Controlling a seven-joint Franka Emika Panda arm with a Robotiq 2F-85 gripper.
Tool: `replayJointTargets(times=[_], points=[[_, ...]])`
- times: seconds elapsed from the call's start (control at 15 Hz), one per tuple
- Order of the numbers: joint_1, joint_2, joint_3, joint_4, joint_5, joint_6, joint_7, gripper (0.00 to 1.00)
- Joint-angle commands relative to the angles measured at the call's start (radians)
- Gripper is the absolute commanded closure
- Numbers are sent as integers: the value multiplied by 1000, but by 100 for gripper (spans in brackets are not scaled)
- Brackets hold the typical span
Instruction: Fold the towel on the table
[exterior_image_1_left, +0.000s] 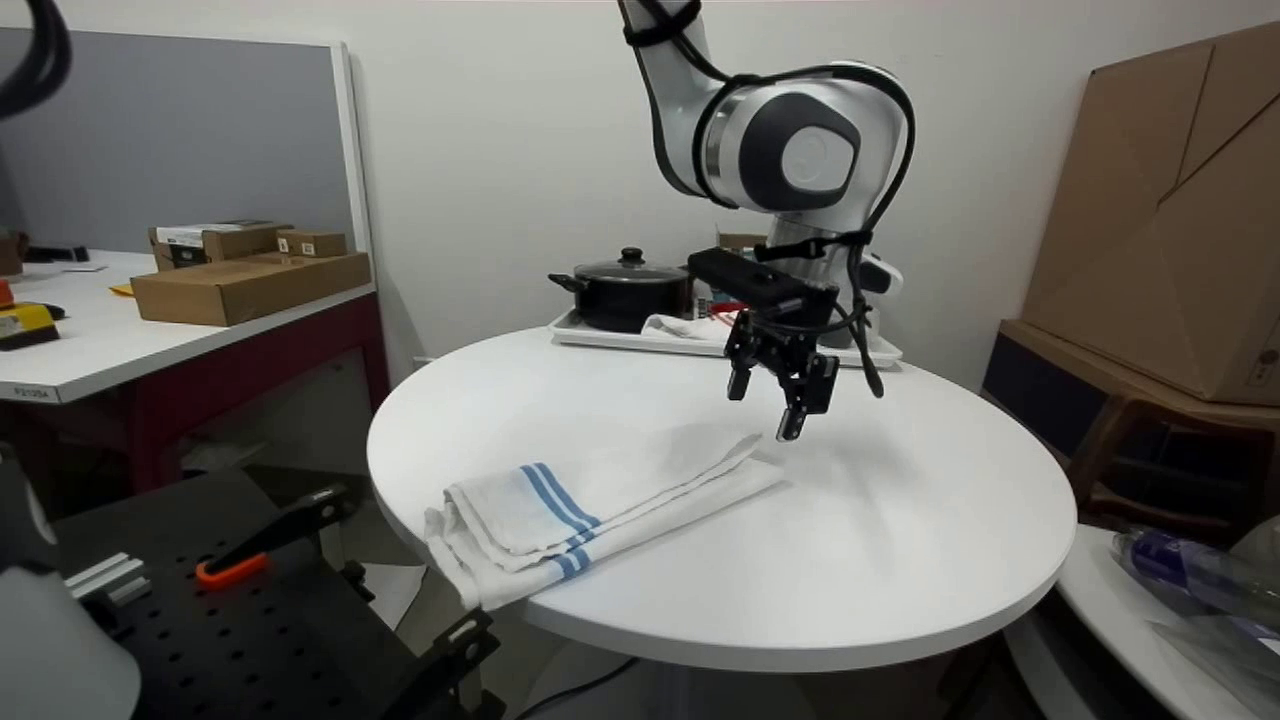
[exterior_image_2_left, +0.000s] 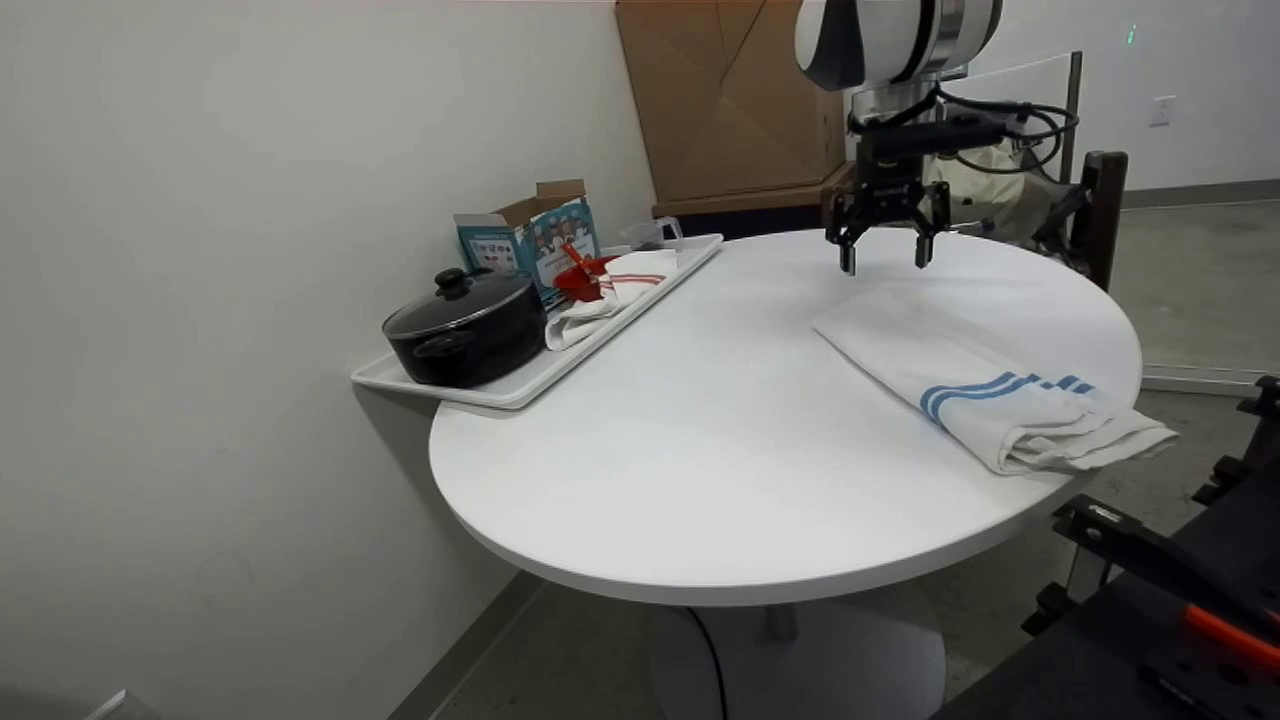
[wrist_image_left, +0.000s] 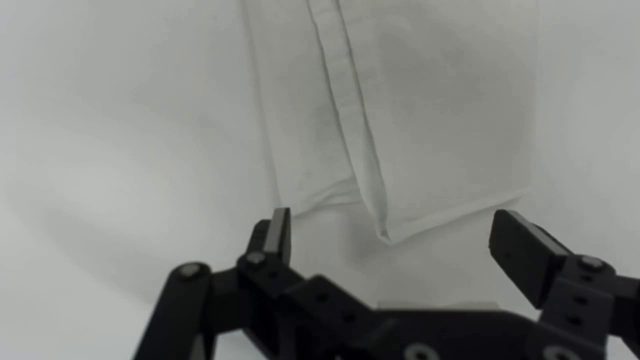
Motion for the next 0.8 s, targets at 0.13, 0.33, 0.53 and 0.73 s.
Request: replayJointTargets(times=[0.13, 0.33, 0.53, 0.73], points=[[-15, 84, 20, 68, 4, -47, 0, 0], [-14, 113, 21, 80, 1, -58, 2, 0], [-8, 128, 17, 82, -9, -55, 6, 33], [-7, 129, 17, 83, -10, -56, 9, 57]])
